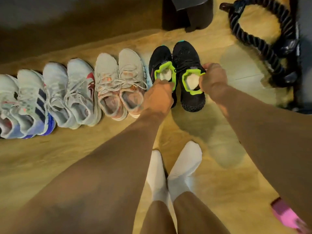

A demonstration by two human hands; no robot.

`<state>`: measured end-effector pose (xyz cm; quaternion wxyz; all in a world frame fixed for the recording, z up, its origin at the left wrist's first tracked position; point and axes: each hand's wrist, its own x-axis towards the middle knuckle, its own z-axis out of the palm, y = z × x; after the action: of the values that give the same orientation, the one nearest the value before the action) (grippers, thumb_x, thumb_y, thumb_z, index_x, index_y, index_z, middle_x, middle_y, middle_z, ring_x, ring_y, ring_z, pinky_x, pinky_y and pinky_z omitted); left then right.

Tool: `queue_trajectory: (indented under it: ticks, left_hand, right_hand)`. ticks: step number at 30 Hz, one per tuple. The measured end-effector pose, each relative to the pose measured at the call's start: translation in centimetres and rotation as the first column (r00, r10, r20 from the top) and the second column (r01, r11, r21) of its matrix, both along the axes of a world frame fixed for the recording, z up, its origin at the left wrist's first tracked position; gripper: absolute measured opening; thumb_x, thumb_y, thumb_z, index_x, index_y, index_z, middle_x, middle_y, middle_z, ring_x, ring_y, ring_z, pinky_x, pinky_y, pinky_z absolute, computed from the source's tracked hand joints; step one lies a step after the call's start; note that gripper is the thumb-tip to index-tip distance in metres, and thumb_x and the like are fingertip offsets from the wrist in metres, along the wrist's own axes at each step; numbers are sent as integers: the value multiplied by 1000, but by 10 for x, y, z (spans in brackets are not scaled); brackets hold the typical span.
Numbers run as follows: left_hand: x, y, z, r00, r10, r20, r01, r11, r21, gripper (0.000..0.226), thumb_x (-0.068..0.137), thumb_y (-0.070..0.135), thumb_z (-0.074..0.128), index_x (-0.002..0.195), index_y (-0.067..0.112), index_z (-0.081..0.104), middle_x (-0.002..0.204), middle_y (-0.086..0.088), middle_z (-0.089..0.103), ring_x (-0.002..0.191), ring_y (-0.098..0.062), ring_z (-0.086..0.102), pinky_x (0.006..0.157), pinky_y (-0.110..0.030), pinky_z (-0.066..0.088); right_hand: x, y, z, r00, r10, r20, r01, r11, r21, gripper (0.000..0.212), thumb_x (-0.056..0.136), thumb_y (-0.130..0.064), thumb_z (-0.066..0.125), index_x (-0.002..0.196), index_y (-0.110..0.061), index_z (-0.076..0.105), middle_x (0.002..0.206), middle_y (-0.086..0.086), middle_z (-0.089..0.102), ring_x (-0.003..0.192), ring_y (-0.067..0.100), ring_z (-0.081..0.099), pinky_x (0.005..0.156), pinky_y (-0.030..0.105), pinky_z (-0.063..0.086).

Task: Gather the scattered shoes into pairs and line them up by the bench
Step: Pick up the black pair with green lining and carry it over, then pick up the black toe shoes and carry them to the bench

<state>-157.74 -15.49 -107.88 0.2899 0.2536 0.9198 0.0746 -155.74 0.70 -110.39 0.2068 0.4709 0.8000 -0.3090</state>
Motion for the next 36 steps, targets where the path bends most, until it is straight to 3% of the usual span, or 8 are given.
queue_trajectory:
  ticks: [6,9,11,15,18,25,31,36]
  left_hand:
    - [11,-20,-44,989,147,3,-147,987,66,25,88,3,45,103,10,63,113,-12,56,98,-28,55,79,-33,47]
    - [13,-18,-51,991,120,-52,-111,982,151,35,82,2,40,110,7,60,103,-7,52,93,-15,40,76,-11,31]
    - [16,-18,-53,992,111,-62,-103,987,123,34,82,1,44,111,10,60,108,-6,54,99,-18,45,72,-15,24]
    - [19,-16,-48,982,189,12,-190,978,86,23,88,0,47,102,9,62,112,-12,56,101,-29,54,71,-31,37]
    - [17,-8,-49,980,142,138,-144,990,0,27,84,-2,55,108,8,62,117,-13,54,105,-30,56,76,-32,42]
    - [8,0,-49,943,141,303,-114,988,-103,22,91,4,54,112,10,60,88,-7,53,96,-32,62,72,-30,40]
    - [-2,-4,4,898,164,407,-123,984,-126,46,93,15,54,138,17,46,134,-12,52,120,-31,52,98,-36,46]
    - [-17,-27,127,961,160,226,-134,983,-127,47,90,23,55,136,20,46,136,-12,46,127,-33,42,101,-45,41]
  right_hand:
    - [-6,8,-36,998,54,-35,-50,994,95,30,92,-9,49,118,-17,63,114,13,66,109,31,59,88,31,46]
    - [1,1,-40,996,43,-81,-34,993,113,39,91,-3,43,122,-18,62,115,11,67,109,30,59,87,30,46]
    - [3,-8,-41,994,44,-97,-31,990,136,45,89,1,40,125,-17,59,116,10,66,106,26,59,81,27,45]
    - [-6,-20,-44,994,41,-99,-25,987,159,47,92,3,40,132,-17,55,118,8,66,96,19,57,71,18,35]
    - [-13,-15,-48,996,75,-49,-69,990,123,49,93,1,45,137,-20,51,127,5,62,110,20,59,69,10,33]
    - [-20,-12,-37,919,353,177,-358,934,-4,64,92,-3,52,149,-12,26,139,12,50,127,28,48,102,31,40]
    - [-7,-48,28,844,483,234,-491,871,-29,55,89,-3,49,141,-6,30,137,19,43,122,32,50,97,35,43]
    - [2,-95,160,740,669,66,-672,737,67,46,91,-12,46,137,-13,40,144,12,37,123,33,47,96,43,44]
